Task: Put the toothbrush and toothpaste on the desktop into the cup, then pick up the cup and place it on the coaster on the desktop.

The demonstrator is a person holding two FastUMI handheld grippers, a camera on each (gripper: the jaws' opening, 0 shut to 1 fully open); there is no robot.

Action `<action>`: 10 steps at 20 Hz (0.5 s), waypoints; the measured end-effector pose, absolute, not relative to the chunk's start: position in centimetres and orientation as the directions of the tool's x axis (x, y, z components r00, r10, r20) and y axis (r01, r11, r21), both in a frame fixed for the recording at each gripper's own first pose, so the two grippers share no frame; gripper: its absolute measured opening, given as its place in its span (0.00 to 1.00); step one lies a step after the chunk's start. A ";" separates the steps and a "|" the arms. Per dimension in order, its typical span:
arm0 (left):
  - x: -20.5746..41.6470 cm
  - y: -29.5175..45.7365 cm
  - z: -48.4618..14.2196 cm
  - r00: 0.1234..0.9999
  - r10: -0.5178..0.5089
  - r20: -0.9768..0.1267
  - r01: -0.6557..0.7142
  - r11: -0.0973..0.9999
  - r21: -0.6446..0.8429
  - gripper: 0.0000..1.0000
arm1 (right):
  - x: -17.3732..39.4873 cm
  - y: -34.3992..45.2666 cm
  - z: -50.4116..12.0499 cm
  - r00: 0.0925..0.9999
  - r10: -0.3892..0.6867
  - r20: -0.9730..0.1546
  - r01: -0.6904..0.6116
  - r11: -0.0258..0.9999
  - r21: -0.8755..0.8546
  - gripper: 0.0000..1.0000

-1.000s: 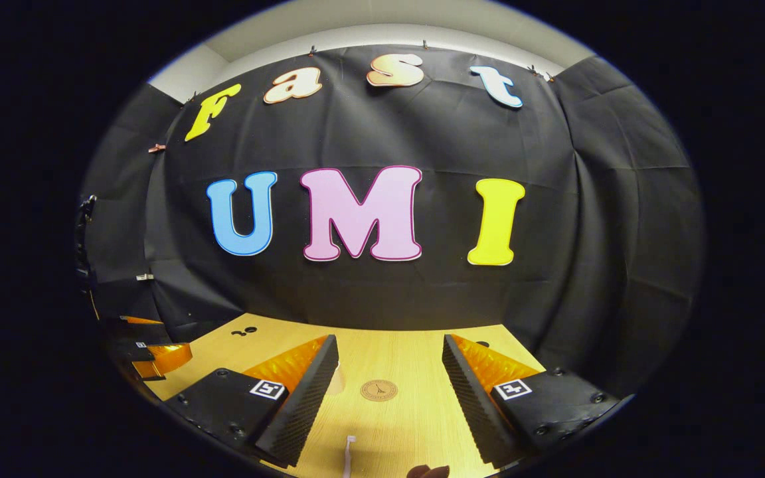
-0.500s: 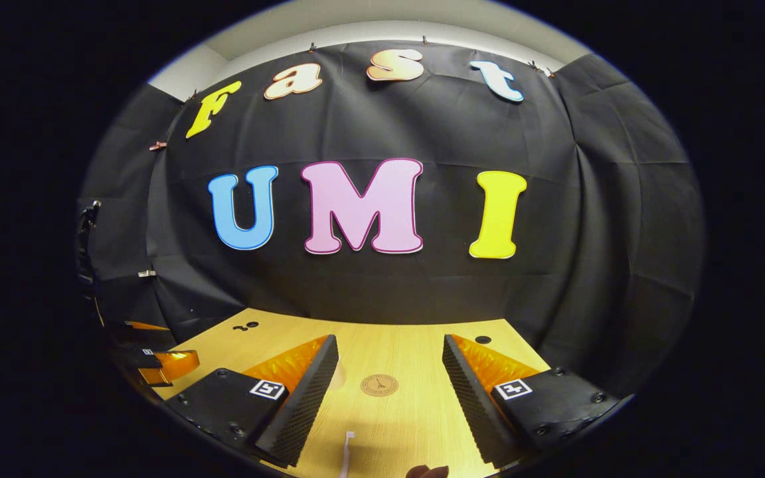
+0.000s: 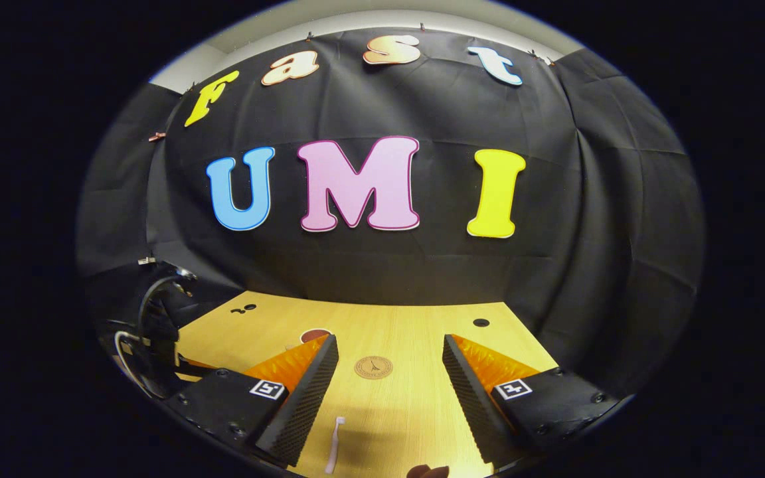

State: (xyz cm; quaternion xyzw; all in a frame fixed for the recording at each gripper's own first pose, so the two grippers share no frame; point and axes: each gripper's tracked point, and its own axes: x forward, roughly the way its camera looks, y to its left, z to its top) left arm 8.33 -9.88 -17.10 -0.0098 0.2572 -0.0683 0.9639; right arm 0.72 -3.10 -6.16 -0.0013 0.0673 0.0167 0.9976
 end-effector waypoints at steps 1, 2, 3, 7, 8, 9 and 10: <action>8.9 -10.1 -18.3 0.840 -0.140 -0.524 0.131 0.990 -0.056 0.89 | 0.8 -3.5 -6.7 0.989 0.031 -0.144 -0.032 1.000 0.001 0.97; 9.2 -10.6 -19.6 0.818 -0.150 -0.555 0.139 0.988 -0.062 0.88 | 0.8 -3.9 -7.2 0.987 0.028 -0.156 -0.028 1.000 0.000 0.97; 9.6 -11.0 -20.7 0.793 -0.160 -0.588 0.146 0.987 -0.071 0.88 | 0.9 -4.4 -7.7 0.985 0.026 -0.168 -0.026 1.000 0.001 0.97; 11.2 -11.8 -23.5 0.736 -0.165 -0.657 0.137 0.986 -0.095 0.84 | 1.2 -6.0 -9.6 0.977 0.013 -0.214 -0.014 1.000 -0.003 0.97; 11.5 -11.9 -24.0 0.724 -0.160 -0.671 0.135 0.987 -0.090 0.83 | 1.2 -6.3 -10.2 0.974 0.011 -0.227 -0.012 1.000 -0.002 0.98; 11.8 -12.1 -24.5 0.712 -0.158 -0.684 0.135 0.987 -0.087 0.83 | 1.2 -6.6 -10.8 0.970 0.008 -0.243 -0.009 1.000 -0.002 0.97; 12.1 -12.3 -24.9 0.697 -0.158 -0.700 0.139 0.987 -0.085 0.81 | 1.2 -6.8 -11.5 0.966 0.007 -0.258 -0.007 1.000 0.000 0.97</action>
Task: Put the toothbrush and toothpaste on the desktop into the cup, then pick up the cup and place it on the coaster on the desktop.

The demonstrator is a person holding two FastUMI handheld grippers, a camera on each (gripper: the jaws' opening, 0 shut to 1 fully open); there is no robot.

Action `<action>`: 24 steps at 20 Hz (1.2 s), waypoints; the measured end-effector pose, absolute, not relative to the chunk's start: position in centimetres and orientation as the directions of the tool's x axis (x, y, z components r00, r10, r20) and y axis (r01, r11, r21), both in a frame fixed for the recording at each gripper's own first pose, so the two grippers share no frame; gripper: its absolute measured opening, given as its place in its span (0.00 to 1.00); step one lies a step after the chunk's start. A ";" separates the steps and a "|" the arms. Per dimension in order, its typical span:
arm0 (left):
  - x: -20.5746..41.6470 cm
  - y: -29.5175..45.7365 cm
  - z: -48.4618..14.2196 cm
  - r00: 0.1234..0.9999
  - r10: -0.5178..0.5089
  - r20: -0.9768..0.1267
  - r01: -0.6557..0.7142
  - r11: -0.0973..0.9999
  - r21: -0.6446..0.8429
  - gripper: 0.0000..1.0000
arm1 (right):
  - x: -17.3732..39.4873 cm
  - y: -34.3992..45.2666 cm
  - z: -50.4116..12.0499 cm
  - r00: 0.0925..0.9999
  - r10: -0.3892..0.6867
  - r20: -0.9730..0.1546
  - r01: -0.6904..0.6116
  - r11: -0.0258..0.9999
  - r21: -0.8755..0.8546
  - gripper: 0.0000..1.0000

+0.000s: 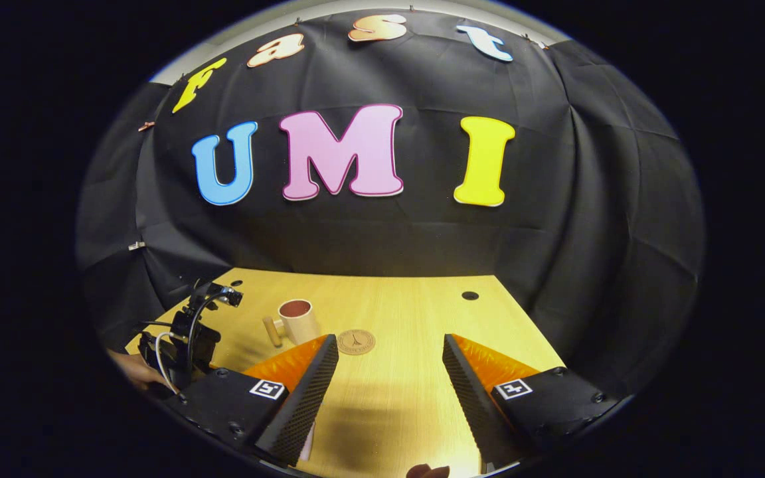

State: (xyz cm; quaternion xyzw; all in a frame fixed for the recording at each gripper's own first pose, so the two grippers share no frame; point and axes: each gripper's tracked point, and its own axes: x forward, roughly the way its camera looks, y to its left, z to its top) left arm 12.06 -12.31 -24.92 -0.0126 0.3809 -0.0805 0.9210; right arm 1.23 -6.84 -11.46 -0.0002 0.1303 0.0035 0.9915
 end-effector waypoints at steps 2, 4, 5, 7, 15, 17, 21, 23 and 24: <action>12.3 -12.7 -26.1 0.660 -0.153 -0.736 0.147 0.986 -0.074 0.78 | 1.2 -7.1 -12.6 0.957 0.008 -0.290 -0.006 1.000 0.008 0.98; 12.1 -12.4 -26.3 0.643 -0.119 -0.756 0.140 0.989 -0.036 0.71 | 1.2 -7.2 -13.7 0.948 0.013 -0.319 -0.008 1.000 0.019 0.98; 12.6 -12.8 -26.6 0.647 -0.125 -0.752 0.153 0.988 -0.033 0.69 | 1.2 -7.2 -14.2 0.942 0.015 -0.336 -0.007 1.000 0.025 0.97; 12.6 -13.0 -26.6 0.645 -0.121 -0.754 0.153 0.988 -0.027 0.66 | 1.2 -7.0 -15.3 0.928 0.025 -0.372 -0.009 0.999 0.044 0.98; 12.2 -12.7 -26.9 0.590 -0.113 -0.799 0.137 0.990 -0.039 0.33 | -0.8 -3.8 -23.0 0.800 0.087 -0.593 -0.037 0.995 0.097 0.99; 12.2 -12.5 -26.7 0.594 -0.142 -0.792 0.163 0.985 -0.055 0.29 | -1.1 -2.2 -24.6 0.760 0.112 -0.640 -0.053 0.992 0.111 0.99; 11.5 -10.5 -26.4 0.614 -0.163 -0.773 0.123 0.986 -0.110 0.22 | -1.7 0.8 -27.2 0.678 0.145 -0.721 -0.100 0.989 0.105 0.99; 10.6 -9.2 -25.4 0.640 -0.173 -0.749 0.108 0.985 -0.135 0.21 | -1.7 1.9 -28.7 0.636 0.140 -0.759 -0.107 0.990 0.093 0.98; 10.0 -8.5 -24.8 0.653 -0.182 -0.736 0.109 0.983 -0.147 0.21 | -1.7 2.6 -29.3 0.615 0.146 -0.775 -0.108 0.989 0.100 0.95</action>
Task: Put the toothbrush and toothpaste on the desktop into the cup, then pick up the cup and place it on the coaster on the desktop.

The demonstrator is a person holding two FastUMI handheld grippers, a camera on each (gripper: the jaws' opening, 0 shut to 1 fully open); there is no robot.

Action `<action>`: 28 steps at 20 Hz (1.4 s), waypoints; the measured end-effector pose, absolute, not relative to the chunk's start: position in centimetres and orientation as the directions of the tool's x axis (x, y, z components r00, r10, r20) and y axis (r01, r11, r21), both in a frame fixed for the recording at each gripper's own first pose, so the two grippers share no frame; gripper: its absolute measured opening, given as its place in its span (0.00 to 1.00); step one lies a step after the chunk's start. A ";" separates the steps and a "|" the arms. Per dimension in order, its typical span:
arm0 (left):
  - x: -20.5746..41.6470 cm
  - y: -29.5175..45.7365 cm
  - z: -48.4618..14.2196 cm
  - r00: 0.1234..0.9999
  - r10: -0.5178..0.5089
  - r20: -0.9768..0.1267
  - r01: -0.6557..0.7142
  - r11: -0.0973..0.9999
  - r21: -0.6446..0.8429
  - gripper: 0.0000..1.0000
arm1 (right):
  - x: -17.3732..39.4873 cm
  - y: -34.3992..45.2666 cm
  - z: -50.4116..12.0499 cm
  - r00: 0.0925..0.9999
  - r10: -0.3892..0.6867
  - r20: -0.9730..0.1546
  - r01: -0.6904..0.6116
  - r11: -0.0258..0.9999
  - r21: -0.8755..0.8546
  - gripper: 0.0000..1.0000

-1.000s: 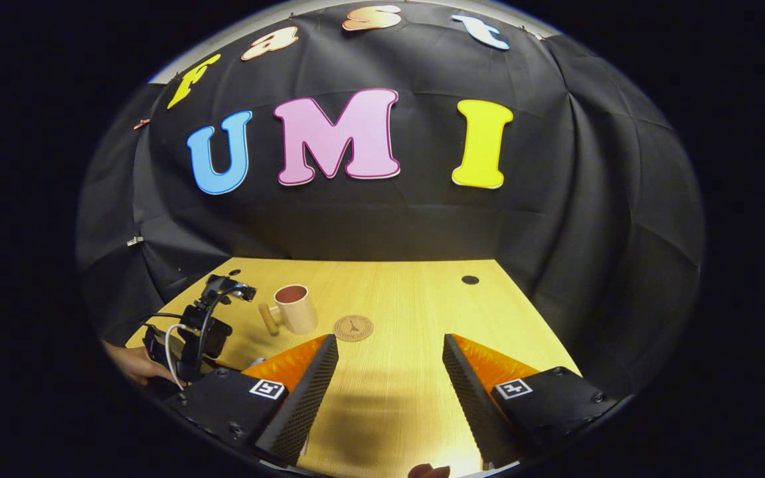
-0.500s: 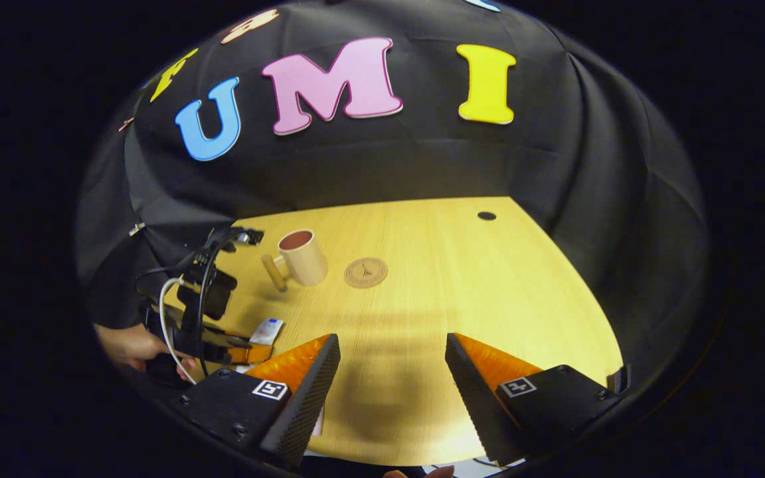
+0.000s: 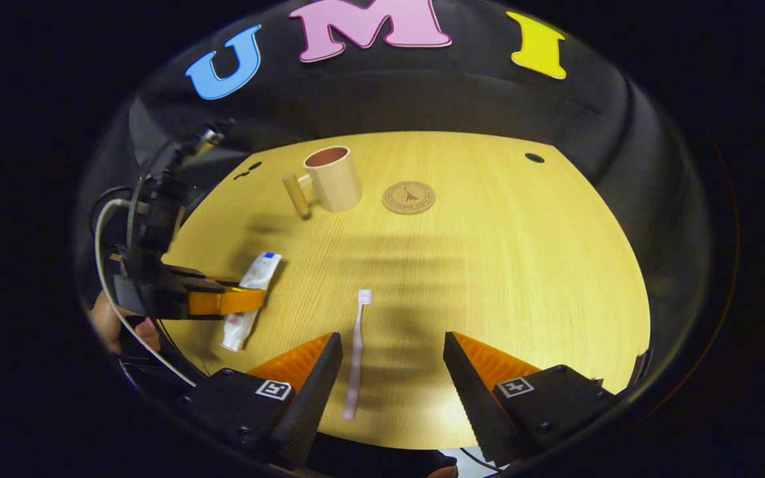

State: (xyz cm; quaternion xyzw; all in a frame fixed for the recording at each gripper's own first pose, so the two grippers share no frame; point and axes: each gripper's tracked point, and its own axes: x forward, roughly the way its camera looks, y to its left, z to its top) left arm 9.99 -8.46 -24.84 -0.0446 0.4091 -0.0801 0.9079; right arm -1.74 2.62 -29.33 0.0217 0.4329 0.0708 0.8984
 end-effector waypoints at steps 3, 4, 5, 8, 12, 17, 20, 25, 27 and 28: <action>7.8 -6.3 -23.3 0.685 -0.189 -0.704 0.106 0.981 -0.160 0.21 | -1.8 4.3 -31.0 0.559 0.149 -0.816 -0.116 0.988 0.101 0.88; 7.1 -5.5 -22.9 0.693 -0.188 -0.695 0.105 0.981 -0.161 0.21 | -1.9 4.7 -31.6 0.537 0.144 -0.831 -0.118 0.988 0.095 0.87; 6.5 -4.7 -22.7 0.702 -0.186 -0.688 0.102 0.982 -0.161 0.21 | -2.0 5.3 -32.3 0.515 0.142 -0.845 -0.118 0.989 0.095 0.87; 4.4 -2.8 -21.7 0.724 -0.183 -0.665 0.099 0.982 -0.162 0.21 | -1.8 6.3 -34.2 0.460 0.114 -0.881 -0.118 0.991 0.067 0.81; 2.9 -1.2 -21.8 0.731 -0.182 -0.658 0.099 0.982 -0.163 0.21 | -1.9 6.1 -35.7 0.391 0.029 -0.920 -0.114 0.993 -0.017 0.74; 1.9 0.0 -22.6 0.733 -0.189 -0.653 0.083 0.978 -0.191 0.21 | -1.8 7.3 -35.9 0.331 0.023 -0.943 -0.127 0.992 -0.020 0.50; 1.8 0.4 -22.3 0.750 -0.187 -0.634 0.079 0.978 -0.195 0.21 | -1.7 7.6 -35.9 0.335 0.016 -0.942 -0.104 0.994 -0.020 0.10; 2.8 0.9 -19.2 0.823 -0.156 -0.545 0.065 0.981 -0.183 0.21 | -1.0 9.1 -33.8 0.452 0.155 -0.878 -0.055 0.988 0.146 0.08; 3.4 0.0 -17.1 0.854 -0.196 -0.482 0.102 0.971 -0.214 0.21 | 0.0 9.7 -31.3 0.555 0.209 -0.805 -0.072 0.976 0.204 0.08; 3.7 -1.1 -15.6 0.868 -0.241 -0.434 0.145 0.959 -0.243 0.21 | 0.6 9.9 -29.9 0.600 0.234 -0.765 -0.088 0.970 0.227 0.08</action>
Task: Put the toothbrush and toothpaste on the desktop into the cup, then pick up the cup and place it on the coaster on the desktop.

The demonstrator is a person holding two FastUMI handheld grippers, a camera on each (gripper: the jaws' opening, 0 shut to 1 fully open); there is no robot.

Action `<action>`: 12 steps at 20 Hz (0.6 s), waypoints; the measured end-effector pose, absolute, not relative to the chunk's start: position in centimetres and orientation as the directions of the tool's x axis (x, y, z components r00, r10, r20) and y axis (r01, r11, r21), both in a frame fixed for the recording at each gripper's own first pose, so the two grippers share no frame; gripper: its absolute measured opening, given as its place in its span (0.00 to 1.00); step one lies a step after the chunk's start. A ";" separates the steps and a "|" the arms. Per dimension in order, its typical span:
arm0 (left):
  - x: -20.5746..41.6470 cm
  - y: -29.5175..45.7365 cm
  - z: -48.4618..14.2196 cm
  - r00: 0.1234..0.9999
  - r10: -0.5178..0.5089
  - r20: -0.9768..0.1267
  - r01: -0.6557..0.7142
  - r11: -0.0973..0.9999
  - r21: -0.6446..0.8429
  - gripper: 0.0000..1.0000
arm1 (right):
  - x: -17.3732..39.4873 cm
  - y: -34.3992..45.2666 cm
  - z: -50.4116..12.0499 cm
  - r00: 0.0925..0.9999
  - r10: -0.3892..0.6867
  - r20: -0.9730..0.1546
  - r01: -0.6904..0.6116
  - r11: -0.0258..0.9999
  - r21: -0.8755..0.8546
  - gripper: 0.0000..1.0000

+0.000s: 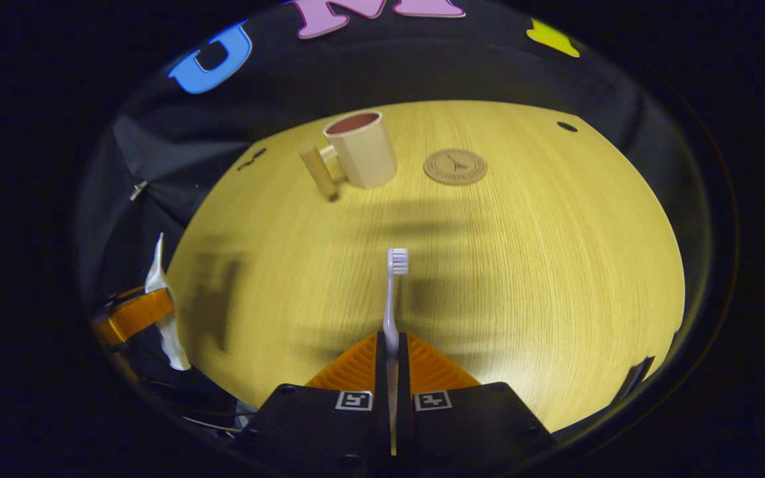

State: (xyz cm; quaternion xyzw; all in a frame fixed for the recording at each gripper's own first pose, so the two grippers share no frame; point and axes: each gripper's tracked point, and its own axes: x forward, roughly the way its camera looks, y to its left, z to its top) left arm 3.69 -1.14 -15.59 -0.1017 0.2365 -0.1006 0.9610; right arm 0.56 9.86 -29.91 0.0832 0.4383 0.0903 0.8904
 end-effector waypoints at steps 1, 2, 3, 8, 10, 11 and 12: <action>4.1 -2.0 -13.9 0.880 -0.277 -0.386 0.186 0.948 -0.258 0.21 | 1.0 9.9 -28.4 0.638 0.253 -0.727 -0.104 0.964 0.244 0.08; 4.7 -2.4 -12.4 0.892 -0.299 -0.339 0.217 0.941 -0.259 0.21 | 1.3 9.9 -27.1 0.669 0.270 -0.692 -0.118 0.958 0.260 0.08; 5.3 -2.8 -11.0 0.904 -0.311 -0.294 0.241 0.937 -0.253 0.21 | 1.5 10.0 -25.7 0.695 0.288 -0.659 -0.129 0.951 0.280 0.08; 9.9 -4.8 -3.3 0.943 -0.317 -0.099 0.284 0.923 -0.259 0.21 | 2.1 9.4 -19.7 0.768 0.357 -0.531 -0.180 0.917 0.357 0.08; 12.2 -5.8 -0.6 0.947 -0.321 -0.027 0.302 0.914 -0.270 0.20 | 2.0 8.8 -17.4 0.780 0.381 -0.496 -0.196 0.903 0.383 0.08; 13.3 -6.3 0.5 0.944 -0.329 0.001 0.317 0.910 -0.269 0.20 | 1.9 8.6 -16.7 0.783 0.392 -0.484 -0.201 0.895 0.399 0.08; 14.7 -6.8 1.5 0.942 -0.336 0.025 0.330 0.907 -0.263 0.20 | 1.7 8.2 -16.0 0.784 0.400 -0.474 -0.204 0.888 0.412 0.08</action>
